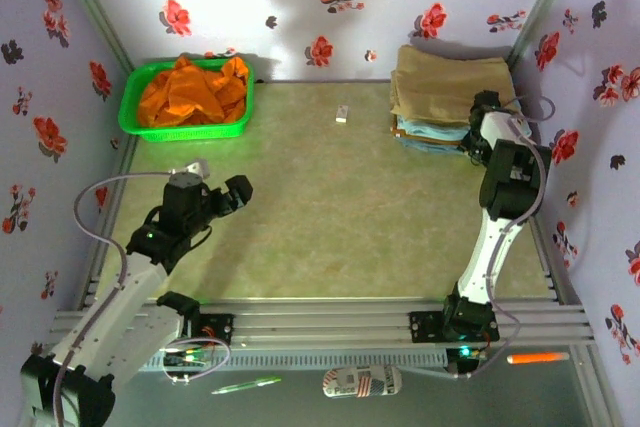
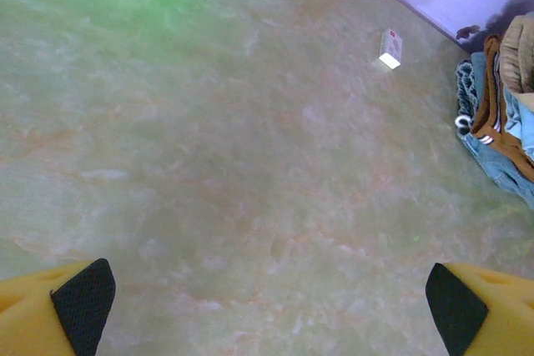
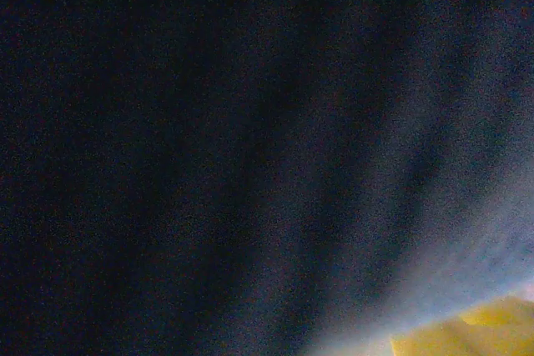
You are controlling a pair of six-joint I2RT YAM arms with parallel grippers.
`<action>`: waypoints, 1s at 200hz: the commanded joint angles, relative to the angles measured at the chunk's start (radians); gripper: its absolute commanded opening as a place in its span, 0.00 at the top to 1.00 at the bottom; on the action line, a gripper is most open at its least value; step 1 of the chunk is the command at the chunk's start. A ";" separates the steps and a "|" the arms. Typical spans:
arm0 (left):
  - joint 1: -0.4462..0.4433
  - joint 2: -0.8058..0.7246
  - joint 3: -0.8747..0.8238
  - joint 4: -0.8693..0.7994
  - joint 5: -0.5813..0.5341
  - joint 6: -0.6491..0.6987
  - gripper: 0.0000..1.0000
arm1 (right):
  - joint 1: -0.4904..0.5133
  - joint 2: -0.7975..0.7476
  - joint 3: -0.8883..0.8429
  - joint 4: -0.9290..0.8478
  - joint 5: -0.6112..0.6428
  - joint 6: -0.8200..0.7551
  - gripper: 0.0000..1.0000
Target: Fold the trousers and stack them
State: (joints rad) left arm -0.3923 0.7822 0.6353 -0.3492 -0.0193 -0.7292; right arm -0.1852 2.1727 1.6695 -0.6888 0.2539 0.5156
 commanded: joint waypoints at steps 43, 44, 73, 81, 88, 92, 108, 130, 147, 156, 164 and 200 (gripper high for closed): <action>0.009 -0.051 0.047 -0.078 -0.021 0.048 0.00 | 0.071 -0.002 0.041 0.056 -0.077 -0.047 0.32; 0.009 -0.051 0.049 -0.081 -0.023 0.049 0.00 | 0.071 -0.007 0.036 0.055 -0.077 -0.045 0.32; 0.010 -0.075 0.129 -0.216 -0.067 0.071 0.00 | 0.073 -0.189 -0.148 0.050 -0.066 0.023 0.28; 0.009 -0.070 0.170 -0.276 -0.090 0.067 0.00 | 0.080 -0.258 -0.231 0.081 -0.076 0.039 0.28; 0.010 -0.062 0.204 -0.323 -0.110 0.072 0.00 | 0.090 -0.325 -0.300 0.101 -0.076 0.043 0.27; 0.010 -0.057 0.223 -0.344 -0.123 0.075 0.00 | 0.100 -0.362 -0.341 0.115 -0.074 0.044 0.26; 0.010 -0.049 0.270 -0.416 -0.208 0.077 0.00 | 0.150 -0.546 -0.503 0.174 -0.084 0.049 0.24; 0.010 -0.043 0.284 -0.466 -0.312 0.097 0.00 | 0.256 -0.827 -0.705 0.281 -0.146 0.044 0.18; 0.009 -0.054 0.235 -0.389 -0.320 0.160 0.00 | 0.342 -1.048 -0.844 0.404 -0.206 0.007 0.10; 0.009 -0.059 0.203 -0.331 -0.337 0.175 0.00 | 0.391 -1.149 -0.895 0.462 -0.195 -0.022 0.01; 0.012 -0.066 0.158 -0.253 -0.349 0.202 0.00 | 0.425 -1.221 -0.929 0.490 -0.138 0.018 0.01; 0.012 -0.152 -0.144 0.303 -0.368 0.604 0.00 | 0.455 -1.339 -1.150 0.834 -0.046 -0.056 0.01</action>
State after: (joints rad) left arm -0.3878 0.6834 0.6453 -0.4465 -0.3256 -0.4297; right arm 0.2623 0.8421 0.6464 -0.1341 0.1329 0.5526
